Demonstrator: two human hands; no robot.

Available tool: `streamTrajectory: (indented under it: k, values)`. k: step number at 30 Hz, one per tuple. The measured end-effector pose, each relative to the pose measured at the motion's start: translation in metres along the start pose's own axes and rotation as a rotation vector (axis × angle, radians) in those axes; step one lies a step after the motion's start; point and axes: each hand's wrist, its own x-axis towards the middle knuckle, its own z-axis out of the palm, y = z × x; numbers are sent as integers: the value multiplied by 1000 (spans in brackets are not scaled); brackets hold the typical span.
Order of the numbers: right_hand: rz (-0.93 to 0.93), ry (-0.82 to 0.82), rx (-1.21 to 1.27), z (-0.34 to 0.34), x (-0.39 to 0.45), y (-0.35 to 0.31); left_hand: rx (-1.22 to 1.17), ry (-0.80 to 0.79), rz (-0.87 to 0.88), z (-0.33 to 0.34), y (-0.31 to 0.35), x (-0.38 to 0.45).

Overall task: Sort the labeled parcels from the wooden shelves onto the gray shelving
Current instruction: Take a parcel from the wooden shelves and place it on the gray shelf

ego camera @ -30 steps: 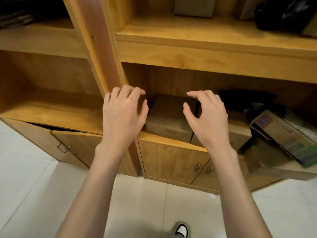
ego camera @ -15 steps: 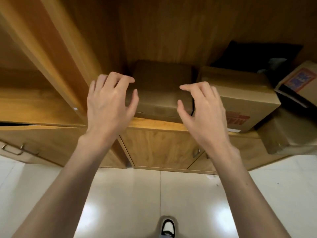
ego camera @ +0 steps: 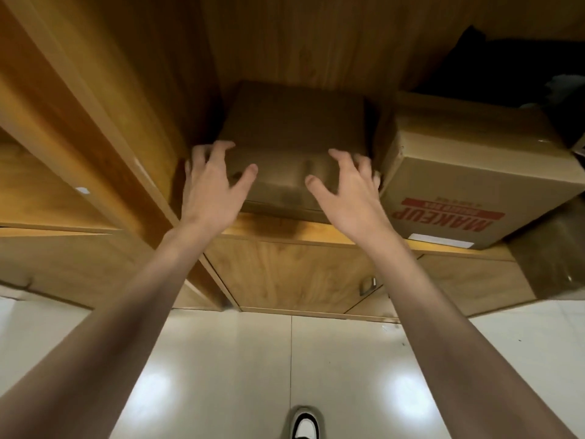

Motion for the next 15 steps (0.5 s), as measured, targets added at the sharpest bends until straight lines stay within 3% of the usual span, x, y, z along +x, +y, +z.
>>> streamTrajectory:
  k: [2,9,15]
  values:
    - [88,-41,18,5,8,-1,-85,-9,-96,9,-8,7]
    - [231,96,-128,15,30,-3,-388,-63,-388,19,-28,35]
    - [261,127,-1,14,45,8,-458,-42,-417,24,-34,41]
